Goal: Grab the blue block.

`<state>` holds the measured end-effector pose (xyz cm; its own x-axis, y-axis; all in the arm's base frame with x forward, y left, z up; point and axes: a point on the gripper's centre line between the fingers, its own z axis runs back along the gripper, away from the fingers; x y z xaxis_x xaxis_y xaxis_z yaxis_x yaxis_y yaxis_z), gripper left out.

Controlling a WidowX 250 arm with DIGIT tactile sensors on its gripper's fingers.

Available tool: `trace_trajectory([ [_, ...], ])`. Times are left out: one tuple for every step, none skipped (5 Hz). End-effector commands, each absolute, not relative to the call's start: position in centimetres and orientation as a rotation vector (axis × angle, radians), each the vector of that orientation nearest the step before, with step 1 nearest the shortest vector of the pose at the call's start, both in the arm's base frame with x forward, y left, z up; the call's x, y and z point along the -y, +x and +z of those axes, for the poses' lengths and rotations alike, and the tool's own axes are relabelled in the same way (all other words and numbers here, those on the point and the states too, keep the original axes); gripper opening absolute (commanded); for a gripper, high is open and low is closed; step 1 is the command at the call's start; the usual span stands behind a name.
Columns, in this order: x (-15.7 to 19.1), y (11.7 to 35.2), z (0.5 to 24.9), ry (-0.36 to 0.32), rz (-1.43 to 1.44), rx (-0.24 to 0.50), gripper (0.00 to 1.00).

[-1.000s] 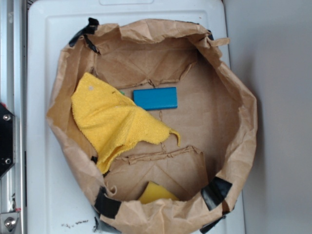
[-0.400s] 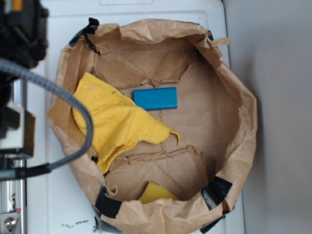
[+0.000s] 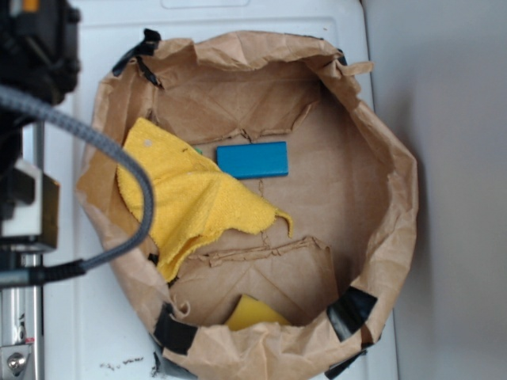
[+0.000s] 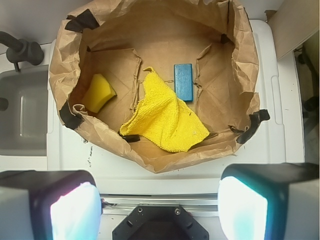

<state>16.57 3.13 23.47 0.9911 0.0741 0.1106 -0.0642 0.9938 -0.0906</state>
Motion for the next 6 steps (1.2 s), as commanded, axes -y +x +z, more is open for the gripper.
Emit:
trace_trajectory([
  [-2.5, 19.4, 22.1, -0.094, 0.048, 0.144, 1.0],
  [-2.5, 21.2, 20.1, -0.06, 0.068, 0.141, 1.0],
  [-2.8, 23.2, 17.0, -0.016, 0.082, 0.139, 1.0],
  [-3.9, 24.4, 14.1, 0.021, 0.118, 0.104, 1.0],
  [-3.9, 24.4, 14.1, 0.021, 0.118, 0.104, 1.0],
  [-3.9, 24.4, 14.1, 0.021, 0.118, 0.104, 1.0],
])
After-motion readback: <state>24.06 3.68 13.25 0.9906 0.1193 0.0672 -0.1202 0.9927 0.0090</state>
